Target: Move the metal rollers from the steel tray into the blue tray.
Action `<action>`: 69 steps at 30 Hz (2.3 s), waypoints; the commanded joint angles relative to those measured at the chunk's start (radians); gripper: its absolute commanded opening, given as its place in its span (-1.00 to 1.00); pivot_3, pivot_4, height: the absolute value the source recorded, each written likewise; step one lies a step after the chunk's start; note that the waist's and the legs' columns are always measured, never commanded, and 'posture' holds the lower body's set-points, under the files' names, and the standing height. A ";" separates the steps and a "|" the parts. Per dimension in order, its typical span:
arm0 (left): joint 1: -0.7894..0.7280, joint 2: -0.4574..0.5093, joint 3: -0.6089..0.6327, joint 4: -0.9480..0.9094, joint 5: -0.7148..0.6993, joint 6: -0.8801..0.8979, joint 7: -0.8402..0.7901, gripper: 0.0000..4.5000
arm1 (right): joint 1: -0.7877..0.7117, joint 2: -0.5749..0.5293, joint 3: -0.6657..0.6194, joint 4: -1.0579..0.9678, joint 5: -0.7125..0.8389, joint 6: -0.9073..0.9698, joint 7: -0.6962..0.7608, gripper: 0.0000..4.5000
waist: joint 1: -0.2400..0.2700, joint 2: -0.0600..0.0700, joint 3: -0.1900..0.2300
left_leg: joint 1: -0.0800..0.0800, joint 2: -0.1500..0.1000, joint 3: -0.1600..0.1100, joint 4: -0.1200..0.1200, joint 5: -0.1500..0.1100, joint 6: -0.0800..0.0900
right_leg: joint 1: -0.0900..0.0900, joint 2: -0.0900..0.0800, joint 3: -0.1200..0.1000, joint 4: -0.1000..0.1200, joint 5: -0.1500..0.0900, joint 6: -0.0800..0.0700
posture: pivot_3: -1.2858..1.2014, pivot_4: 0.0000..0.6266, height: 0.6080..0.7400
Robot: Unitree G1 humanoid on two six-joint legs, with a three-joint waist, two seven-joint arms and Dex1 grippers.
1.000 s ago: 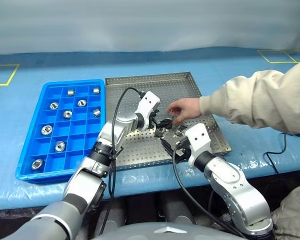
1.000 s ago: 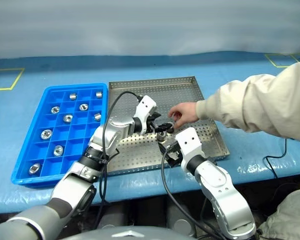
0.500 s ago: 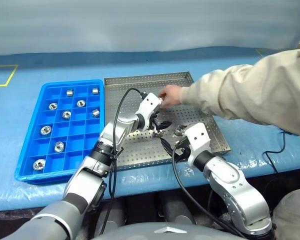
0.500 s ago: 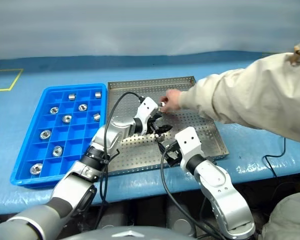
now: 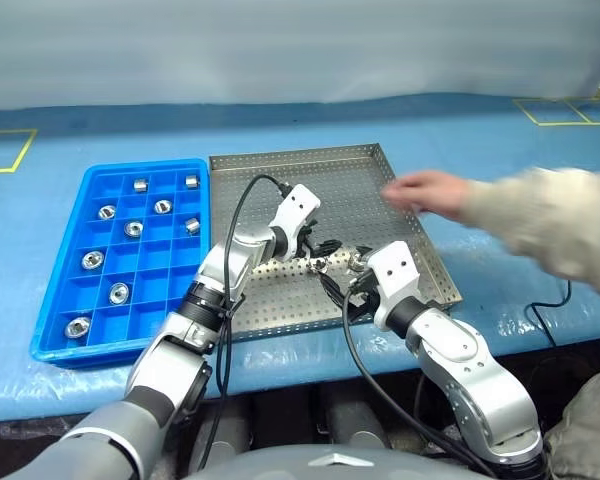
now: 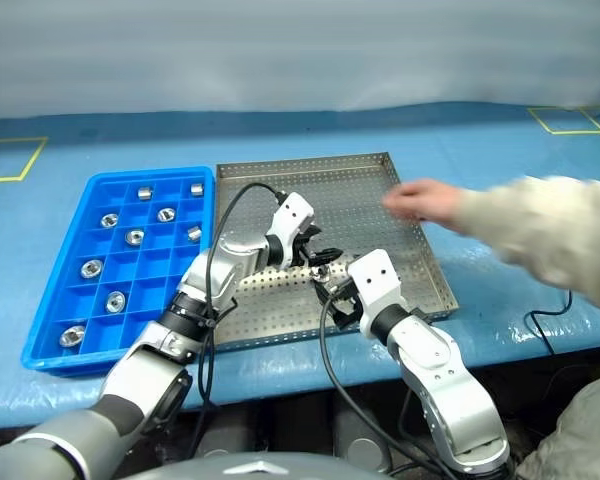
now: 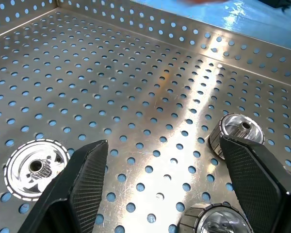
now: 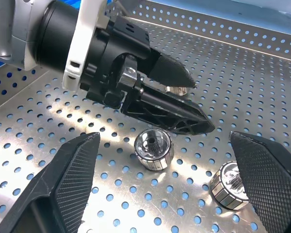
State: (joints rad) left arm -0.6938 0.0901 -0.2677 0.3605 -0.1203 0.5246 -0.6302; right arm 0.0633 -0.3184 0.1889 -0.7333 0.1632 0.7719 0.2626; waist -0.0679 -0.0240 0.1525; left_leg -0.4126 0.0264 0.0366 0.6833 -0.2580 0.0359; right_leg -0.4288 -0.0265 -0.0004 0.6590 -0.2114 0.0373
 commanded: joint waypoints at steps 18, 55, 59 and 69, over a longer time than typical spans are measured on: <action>-0.248 -0.074 0.056 0.567 0.216 -0.311 0.321 0.77 | -0.014 0.023 0.017 -0.021 -0.016 -0.022 -0.024 1.00 | -0.002 0.000 0.000 | 0.000 -0.001 0.002 0.000 -0.001 0.002 | 0.000 0.000 0.001 -0.001 0.001 0.002 | -0.12 -0.52 1.00; 0.519 0.039 0.337 -0.874 0.198 0.279 0.579 -0.24 | -0.259 0.060 0.175 0.160 0.012 -0.081 0.132 1.00 | 0.072 0.000 0.000 | 0.002 0.000 0.006 0.001 -0.001 0.003 | 0.001 -0.001 0.005 0.000 0.005 -0.001 | 0.09 -0.52 1.00; 0.546 0.041 0.329 -0.867 0.216 0.305 0.604 -0.24 | -0.255 0.062 0.180 0.162 0.009 -0.084 0.138 1.00 | 0.084 0.000 0.000 | 0.002 0.000 0.006 0.001 -0.001 0.003 | 0.000 -0.002 0.005 0.000 0.005 -0.001 | 0.09 -0.52 1.00; 0.536 0.033 0.363 -0.827 0.234 0.418 0.662 0.08 | -0.199 0.052 0.153 0.122 0.006 -0.063 0.109 1.00 | 0.081 0.000 0.000 | 0.002 0.000 0.006 0.001 -0.001 0.003 | 0.000 -0.001 0.005 0.000 0.005 -0.002 | 0.05 -0.52 1.00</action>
State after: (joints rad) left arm -0.1458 0.1248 0.0902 -0.4462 0.1079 0.9297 0.0226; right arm -0.1361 -0.2699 0.3605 -0.5616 0.1655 0.7214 0.3794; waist 0.0126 -0.0240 0.1521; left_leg -0.4103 0.0264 0.0428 0.6844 -0.2591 0.0385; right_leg -0.4286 -0.0280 0.0045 0.6593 -0.2070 0.0350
